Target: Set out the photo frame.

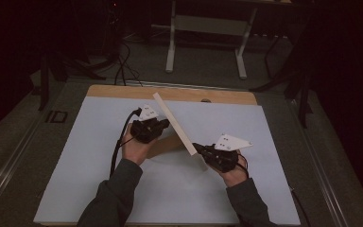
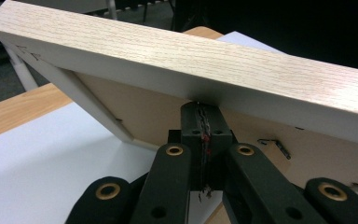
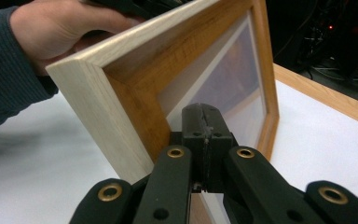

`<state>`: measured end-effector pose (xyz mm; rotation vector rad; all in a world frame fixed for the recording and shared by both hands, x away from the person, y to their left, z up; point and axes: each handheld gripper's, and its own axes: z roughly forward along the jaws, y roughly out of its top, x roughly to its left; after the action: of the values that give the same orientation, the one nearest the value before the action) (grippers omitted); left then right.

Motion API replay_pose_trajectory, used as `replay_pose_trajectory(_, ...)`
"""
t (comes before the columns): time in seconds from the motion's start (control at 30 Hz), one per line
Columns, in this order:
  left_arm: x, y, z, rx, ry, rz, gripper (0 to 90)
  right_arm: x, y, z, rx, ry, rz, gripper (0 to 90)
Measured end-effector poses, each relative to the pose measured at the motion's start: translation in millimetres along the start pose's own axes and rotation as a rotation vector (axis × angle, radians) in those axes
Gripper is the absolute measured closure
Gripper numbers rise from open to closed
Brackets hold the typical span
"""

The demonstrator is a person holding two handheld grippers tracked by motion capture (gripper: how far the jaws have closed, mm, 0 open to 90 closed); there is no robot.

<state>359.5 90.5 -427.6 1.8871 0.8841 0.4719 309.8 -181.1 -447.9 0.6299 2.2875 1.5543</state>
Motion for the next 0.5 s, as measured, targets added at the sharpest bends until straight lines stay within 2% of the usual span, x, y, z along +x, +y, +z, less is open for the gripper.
replay_pose_trajectory(0.5, -1.6, 5.5, 7.6, 0.010, -0.002, 0.016, 90.0, 4.2, 6.1, 1.6, -0.008, 0.017, -0.017, 89.6)
